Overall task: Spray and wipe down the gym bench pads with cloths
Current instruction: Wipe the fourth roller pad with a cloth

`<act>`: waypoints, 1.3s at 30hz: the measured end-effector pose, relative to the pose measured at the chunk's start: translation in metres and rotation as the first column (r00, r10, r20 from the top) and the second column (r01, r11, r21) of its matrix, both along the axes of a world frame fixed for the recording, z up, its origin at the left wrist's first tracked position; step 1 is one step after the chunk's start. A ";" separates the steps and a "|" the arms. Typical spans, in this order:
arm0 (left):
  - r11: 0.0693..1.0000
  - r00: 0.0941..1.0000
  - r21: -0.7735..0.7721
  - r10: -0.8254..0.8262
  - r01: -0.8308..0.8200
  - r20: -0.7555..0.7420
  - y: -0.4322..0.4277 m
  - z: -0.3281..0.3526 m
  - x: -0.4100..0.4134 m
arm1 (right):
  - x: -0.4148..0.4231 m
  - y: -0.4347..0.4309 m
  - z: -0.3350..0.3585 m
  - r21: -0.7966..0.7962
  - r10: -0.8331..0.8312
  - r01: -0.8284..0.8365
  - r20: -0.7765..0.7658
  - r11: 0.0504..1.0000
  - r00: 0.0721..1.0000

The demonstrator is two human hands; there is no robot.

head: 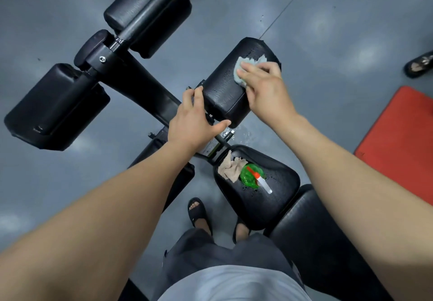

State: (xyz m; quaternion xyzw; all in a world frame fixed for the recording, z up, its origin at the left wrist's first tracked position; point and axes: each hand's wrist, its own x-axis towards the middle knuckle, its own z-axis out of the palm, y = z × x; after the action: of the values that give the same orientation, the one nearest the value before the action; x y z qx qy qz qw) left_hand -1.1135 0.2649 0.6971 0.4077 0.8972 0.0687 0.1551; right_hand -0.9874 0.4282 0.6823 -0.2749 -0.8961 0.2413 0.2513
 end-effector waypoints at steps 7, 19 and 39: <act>1.000 1.000 -0.028 0.014 -0.013 0.020 0.000 -0.001 -0.001 | 0.012 -0.033 -0.005 0.025 0.342 -0.342 -0.016 0.939 0.939; 1.000 1.000 0.000 0.015 -0.015 0.009 0.001 0.003 0.000 | -0.016 0.054 -0.010 -0.055 -0.132 0.131 -0.028 0.990 0.991; 0.999 1.000 0.035 0.003 -0.003 0.006 -0.001 0.000 -0.002 | -0.014 0.052 0.006 -0.219 -0.041 0.043 0.017 0.975 0.999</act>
State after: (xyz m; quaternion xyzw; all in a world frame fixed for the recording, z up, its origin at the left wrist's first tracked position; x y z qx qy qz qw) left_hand -1.1151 0.2641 0.6974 0.4088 0.8960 0.0860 0.1506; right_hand -1.0013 0.4805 0.6882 -0.3213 -0.8595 0.3317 0.2190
